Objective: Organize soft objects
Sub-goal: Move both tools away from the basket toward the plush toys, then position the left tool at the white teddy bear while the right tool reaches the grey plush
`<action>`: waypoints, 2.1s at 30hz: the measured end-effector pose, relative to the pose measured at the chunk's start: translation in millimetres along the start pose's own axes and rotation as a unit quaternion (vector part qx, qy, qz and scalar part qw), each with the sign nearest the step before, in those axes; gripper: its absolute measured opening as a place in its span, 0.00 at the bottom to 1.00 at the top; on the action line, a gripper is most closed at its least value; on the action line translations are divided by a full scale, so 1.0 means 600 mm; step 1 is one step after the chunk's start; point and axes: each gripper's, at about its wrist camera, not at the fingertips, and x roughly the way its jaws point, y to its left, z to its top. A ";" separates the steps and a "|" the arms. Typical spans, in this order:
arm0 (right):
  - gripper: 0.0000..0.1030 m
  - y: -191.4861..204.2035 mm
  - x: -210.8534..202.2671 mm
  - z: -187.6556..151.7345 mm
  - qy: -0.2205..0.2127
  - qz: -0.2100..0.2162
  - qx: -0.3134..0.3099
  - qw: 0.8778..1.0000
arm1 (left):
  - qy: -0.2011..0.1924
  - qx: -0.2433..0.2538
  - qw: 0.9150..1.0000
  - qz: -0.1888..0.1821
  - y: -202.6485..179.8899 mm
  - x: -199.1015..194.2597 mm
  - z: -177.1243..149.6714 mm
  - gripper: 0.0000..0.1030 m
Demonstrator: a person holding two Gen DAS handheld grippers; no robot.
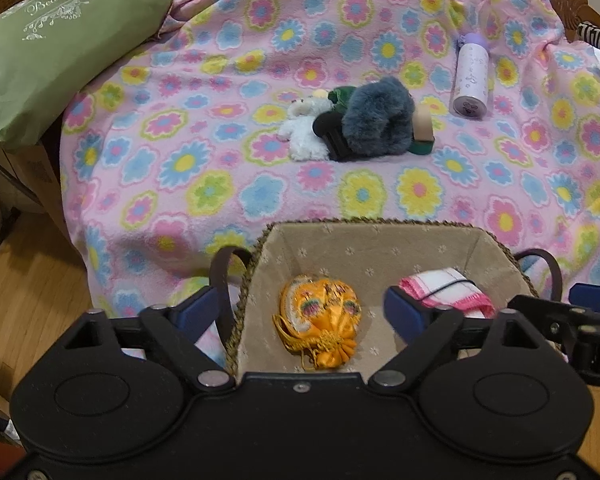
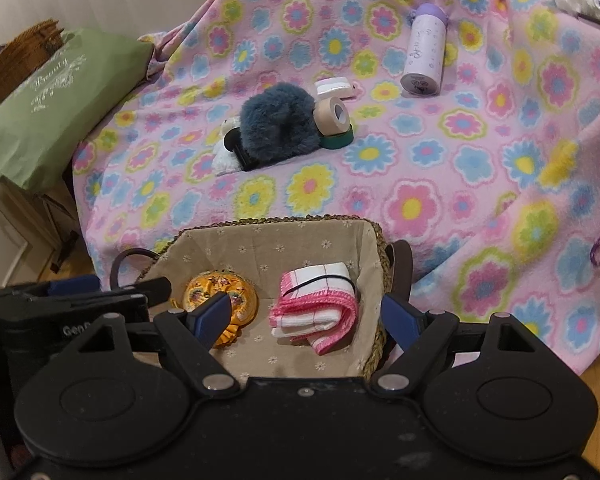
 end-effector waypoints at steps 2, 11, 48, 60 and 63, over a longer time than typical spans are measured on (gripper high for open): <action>0.80 0.001 0.004 0.006 -0.003 -0.005 -0.013 1.000 | -0.005 0.006 1.000 0.008 0.002 0.003 0.007 0.86; 0.83 -0.009 0.035 0.055 -0.013 -0.019 -0.035 0.999 | -0.009 0.024 0.999 0.032 0.011 0.038 0.055 0.86; 0.85 -0.013 0.298 0.249 0.026 -0.031 -0.037 0.998 | 0.017 0.067 0.998 0.010 -0.001 0.269 0.183 0.87; 0.87 -0.021 0.375 0.294 0.021 -0.038 -0.008 0.999 | 0.024 0.049 0.999 0.007 0.009 0.320 0.212 0.87; 0.87 -0.024 0.389 0.311 0.017 -0.041 -0.001 0.999 | 0.018 0.044 0.999 0.006 0.012 0.329 0.221 0.87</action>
